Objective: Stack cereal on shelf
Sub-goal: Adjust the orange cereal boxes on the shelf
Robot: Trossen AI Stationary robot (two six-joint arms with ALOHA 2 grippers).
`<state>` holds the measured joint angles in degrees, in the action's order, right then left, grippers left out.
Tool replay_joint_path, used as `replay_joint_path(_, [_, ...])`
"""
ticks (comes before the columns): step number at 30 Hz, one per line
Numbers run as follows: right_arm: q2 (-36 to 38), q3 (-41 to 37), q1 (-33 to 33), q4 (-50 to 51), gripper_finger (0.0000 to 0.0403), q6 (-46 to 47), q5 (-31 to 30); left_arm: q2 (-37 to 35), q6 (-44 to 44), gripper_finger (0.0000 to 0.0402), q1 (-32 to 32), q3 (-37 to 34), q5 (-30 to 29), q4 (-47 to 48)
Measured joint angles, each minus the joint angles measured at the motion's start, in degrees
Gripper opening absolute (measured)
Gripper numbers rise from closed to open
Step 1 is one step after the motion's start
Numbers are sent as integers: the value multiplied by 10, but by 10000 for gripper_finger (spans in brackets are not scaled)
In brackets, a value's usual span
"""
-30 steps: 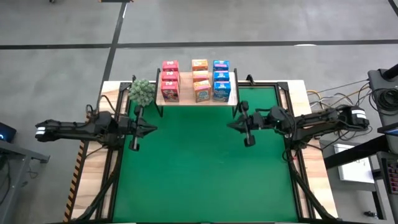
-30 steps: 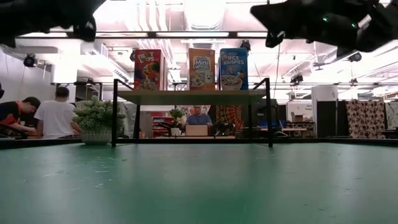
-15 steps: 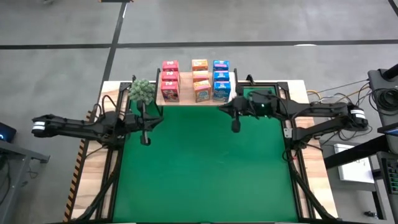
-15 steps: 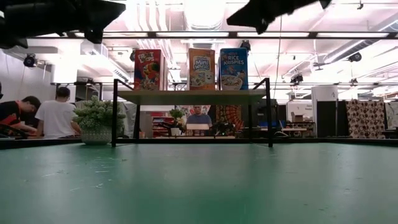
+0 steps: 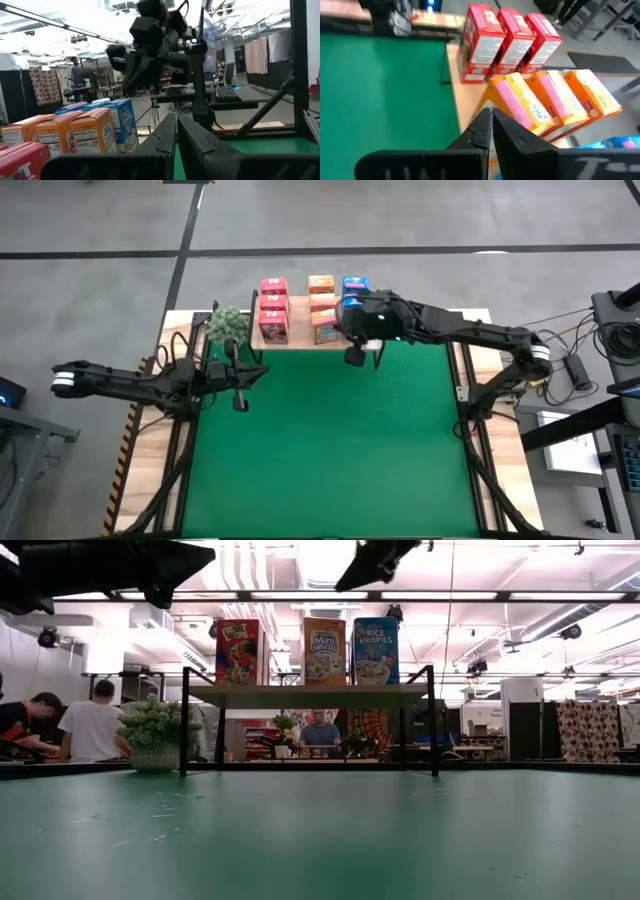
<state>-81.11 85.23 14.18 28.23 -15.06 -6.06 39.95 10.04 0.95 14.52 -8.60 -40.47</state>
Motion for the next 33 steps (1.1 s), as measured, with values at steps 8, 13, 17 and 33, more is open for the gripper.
replay_joint_path(8, [-94, 116, 2, 49, 9, -99, 1, 6, 0, 0, 0, 1, 0, 0])
replay_joint_path(13, [-142, 163, 11, 50, 9, -118, -1, 4, 0, 0, 0, 1, 0, 0])
replay_joint_path(17, [-166, 186, 21, 54, 9, -130, -32, 4, 0, 0, 0, 1, 0, 2])
replay_joint_path(33, [-188, 191, 31, 57, 9, -131, -26, 4, 0, 0, 0, 4, 0, 1])
